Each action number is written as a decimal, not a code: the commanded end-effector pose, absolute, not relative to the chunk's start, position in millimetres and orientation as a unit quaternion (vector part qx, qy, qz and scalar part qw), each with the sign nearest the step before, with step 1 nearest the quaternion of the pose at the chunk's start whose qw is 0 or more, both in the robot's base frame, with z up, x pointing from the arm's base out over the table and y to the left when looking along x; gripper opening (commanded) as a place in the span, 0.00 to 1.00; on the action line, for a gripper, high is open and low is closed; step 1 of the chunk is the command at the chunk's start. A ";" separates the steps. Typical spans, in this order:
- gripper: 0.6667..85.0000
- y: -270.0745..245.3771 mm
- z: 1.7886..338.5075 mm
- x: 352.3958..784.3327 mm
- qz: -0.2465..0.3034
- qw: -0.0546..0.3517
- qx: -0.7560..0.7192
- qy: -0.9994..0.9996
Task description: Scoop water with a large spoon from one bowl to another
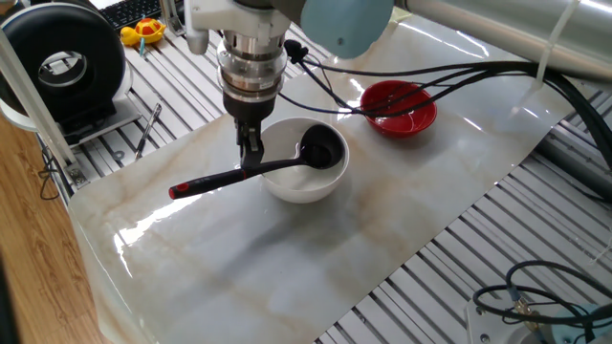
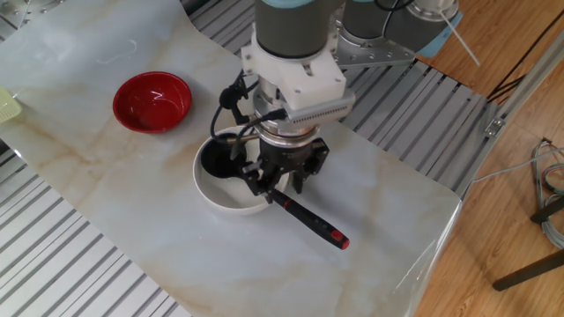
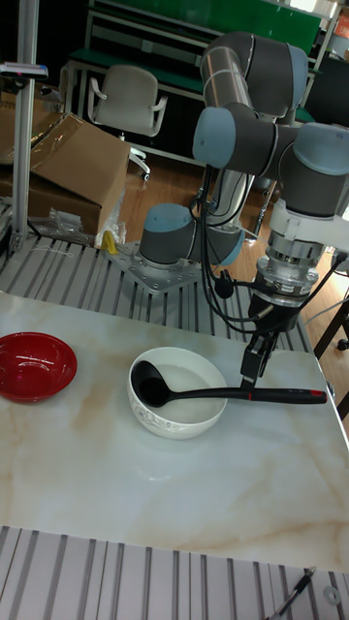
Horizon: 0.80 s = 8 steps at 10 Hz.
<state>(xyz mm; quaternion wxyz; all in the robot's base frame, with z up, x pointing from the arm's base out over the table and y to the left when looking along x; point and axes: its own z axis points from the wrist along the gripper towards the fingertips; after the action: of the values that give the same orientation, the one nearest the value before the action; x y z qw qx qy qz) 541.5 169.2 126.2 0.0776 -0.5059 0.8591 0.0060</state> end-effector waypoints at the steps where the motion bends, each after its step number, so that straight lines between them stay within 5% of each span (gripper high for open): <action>1: 0.58 173.6 120.8 541.4 0.003 0.081 -0.499 0.863; 8: 0.58 197.4 112.6 535.7 0.020 0.089 -0.507 0.857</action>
<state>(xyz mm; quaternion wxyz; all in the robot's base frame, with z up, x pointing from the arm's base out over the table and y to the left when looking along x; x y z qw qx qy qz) 536.2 185.9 114.8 0.0807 -0.5099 0.8563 0.0121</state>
